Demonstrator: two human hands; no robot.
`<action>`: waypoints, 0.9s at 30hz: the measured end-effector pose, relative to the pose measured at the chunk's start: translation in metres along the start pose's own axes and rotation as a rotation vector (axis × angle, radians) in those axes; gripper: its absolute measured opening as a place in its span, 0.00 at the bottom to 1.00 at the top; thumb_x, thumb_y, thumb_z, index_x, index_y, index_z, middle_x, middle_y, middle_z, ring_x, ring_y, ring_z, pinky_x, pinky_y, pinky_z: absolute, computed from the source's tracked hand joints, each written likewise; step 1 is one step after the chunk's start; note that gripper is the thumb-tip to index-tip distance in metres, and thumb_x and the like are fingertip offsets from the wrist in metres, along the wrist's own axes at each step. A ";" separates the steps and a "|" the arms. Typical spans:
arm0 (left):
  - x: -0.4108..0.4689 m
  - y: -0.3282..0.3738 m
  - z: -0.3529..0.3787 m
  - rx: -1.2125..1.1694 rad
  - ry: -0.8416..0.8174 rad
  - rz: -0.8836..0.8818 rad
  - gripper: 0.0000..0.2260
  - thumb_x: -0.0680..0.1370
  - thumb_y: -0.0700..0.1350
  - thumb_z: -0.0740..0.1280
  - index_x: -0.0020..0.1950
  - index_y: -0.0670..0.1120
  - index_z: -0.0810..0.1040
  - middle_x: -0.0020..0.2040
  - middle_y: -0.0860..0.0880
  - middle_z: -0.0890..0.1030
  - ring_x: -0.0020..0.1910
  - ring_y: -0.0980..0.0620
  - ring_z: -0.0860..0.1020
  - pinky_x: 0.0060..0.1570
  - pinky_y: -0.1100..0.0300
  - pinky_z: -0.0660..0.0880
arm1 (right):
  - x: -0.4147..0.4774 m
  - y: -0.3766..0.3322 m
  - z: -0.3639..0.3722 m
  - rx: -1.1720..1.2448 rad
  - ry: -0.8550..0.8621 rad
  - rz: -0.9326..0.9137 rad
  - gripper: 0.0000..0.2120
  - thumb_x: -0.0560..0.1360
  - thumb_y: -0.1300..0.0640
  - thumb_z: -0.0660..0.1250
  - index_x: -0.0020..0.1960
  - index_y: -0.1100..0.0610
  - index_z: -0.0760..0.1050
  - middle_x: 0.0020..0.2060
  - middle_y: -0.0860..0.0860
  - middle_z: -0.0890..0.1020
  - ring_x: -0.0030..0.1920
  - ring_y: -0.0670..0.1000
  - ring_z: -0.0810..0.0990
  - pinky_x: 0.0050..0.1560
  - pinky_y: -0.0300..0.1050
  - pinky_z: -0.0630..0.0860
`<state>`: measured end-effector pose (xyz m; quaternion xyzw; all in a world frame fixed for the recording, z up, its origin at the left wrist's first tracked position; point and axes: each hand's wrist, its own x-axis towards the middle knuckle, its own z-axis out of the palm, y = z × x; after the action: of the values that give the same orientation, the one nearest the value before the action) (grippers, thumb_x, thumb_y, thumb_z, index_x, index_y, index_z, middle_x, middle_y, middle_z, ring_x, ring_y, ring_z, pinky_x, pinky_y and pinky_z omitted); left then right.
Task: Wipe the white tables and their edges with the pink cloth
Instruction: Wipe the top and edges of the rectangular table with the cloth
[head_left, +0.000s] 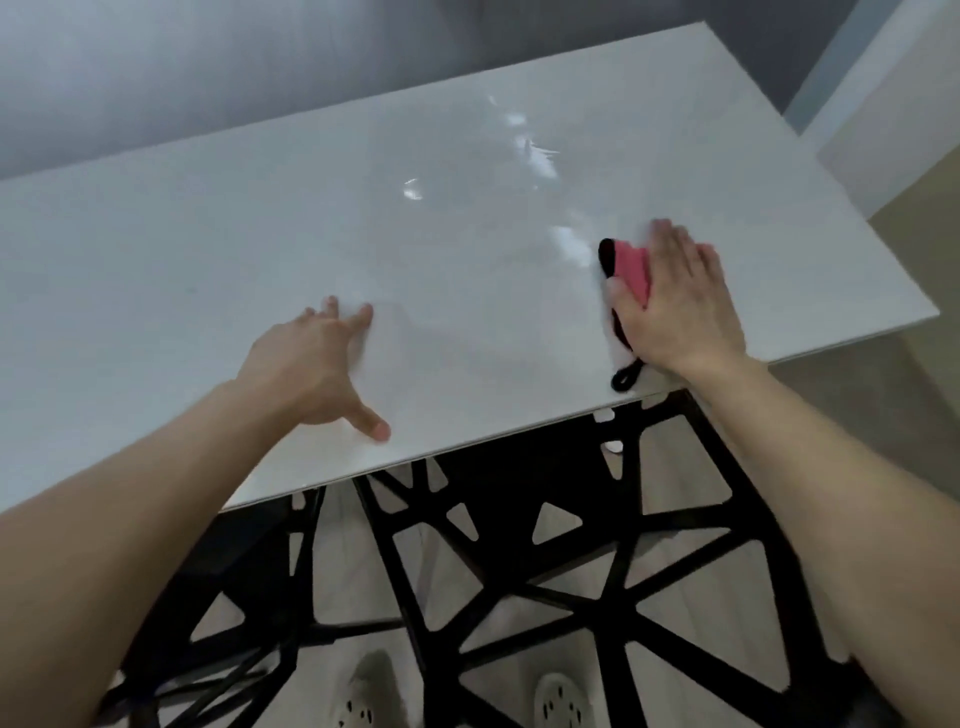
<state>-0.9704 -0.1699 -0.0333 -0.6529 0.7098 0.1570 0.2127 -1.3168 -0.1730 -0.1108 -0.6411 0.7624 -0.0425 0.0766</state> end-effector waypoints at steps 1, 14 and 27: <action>0.000 0.000 0.000 0.003 0.000 0.002 0.73 0.53 0.72 0.84 0.89 0.58 0.48 0.89 0.46 0.51 0.84 0.39 0.62 0.79 0.41 0.68 | 0.005 -0.011 0.005 0.002 0.048 0.112 0.40 0.83 0.37 0.44 0.86 0.62 0.56 0.85 0.62 0.60 0.86 0.59 0.53 0.86 0.60 0.47; 0.002 -0.001 0.001 0.023 -0.012 0.003 0.74 0.52 0.76 0.82 0.88 0.62 0.44 0.89 0.49 0.48 0.87 0.44 0.56 0.80 0.43 0.66 | 0.029 0.008 -0.003 -0.001 0.024 -0.060 0.40 0.82 0.32 0.44 0.87 0.53 0.56 0.87 0.59 0.54 0.87 0.58 0.48 0.86 0.59 0.43; 0.012 -0.018 -0.028 0.028 0.021 0.095 0.55 0.60 0.63 0.87 0.83 0.61 0.66 0.72 0.48 0.79 0.66 0.44 0.79 0.64 0.50 0.78 | 0.059 -0.060 0.006 -0.046 -0.050 -0.263 0.37 0.83 0.35 0.46 0.88 0.51 0.54 0.87 0.55 0.54 0.88 0.54 0.47 0.87 0.57 0.45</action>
<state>-0.9562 -0.1963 -0.0140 -0.6171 0.7442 0.1500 0.2069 -1.2671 -0.2412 -0.1106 -0.7378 0.6706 -0.0188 0.0746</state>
